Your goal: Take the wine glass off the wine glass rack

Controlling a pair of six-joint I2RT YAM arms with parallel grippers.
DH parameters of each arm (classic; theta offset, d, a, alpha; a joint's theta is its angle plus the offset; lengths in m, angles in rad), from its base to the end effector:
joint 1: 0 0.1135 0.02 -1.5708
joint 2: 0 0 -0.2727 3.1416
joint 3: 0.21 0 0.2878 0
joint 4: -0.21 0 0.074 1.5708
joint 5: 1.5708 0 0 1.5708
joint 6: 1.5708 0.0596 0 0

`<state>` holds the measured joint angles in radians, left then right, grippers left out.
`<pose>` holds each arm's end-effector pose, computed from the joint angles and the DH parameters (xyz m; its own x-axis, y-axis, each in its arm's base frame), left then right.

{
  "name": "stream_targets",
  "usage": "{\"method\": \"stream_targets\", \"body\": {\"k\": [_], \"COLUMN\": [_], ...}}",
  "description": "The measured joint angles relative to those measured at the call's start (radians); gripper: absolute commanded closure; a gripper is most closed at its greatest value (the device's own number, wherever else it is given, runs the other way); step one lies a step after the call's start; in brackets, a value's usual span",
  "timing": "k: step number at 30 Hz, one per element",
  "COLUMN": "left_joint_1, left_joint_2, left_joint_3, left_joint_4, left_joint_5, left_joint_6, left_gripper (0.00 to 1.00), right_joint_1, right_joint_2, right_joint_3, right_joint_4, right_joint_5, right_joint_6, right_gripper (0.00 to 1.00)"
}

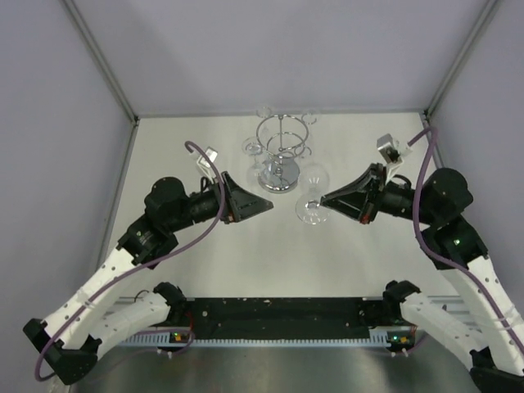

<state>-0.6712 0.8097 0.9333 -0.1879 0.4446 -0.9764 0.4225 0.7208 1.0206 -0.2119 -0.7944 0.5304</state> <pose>0.1653 -0.1640 0.3970 -0.7718 -0.3422 -0.5360 0.4610 0.2795 -0.8422 0.1482 0.1133 0.4441 -0.4042 0.2069 -0.8910 -0.8475 0.2817 0.4499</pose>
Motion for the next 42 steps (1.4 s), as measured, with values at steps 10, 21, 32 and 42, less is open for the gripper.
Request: {"method": "stream_targets", "body": {"k": [10,21,32,42], "left_joint_1": [0.000,0.000,0.001,0.001], "left_joint_2": [0.005,-0.011,-0.006,-0.006], "left_joint_3": [-0.091,-0.124,-0.148,-0.160], "left_joint_4": [0.093,0.160,0.204,0.246], "left_joint_5": [0.097,0.113,0.127,0.142], "left_joint_6": [-0.146,-0.232,-0.257,-0.259], "left_gripper": [0.15,0.15,0.15,0.14], "right_joint_1": [0.361,0.623,0.776,0.821], "right_joint_2": [0.081,0.166,0.267,0.308], "right_joint_3": [0.114,0.114,0.129,0.179], "right_joint_4": [-0.128,-0.213,-0.218,-0.256], "right_joint_5": [0.128,0.416,0.618,0.689], "right_joint_6": [-0.382,-0.686,-0.821,-0.879], "right_gripper": [1.00,1.00,1.00,1.00]}}
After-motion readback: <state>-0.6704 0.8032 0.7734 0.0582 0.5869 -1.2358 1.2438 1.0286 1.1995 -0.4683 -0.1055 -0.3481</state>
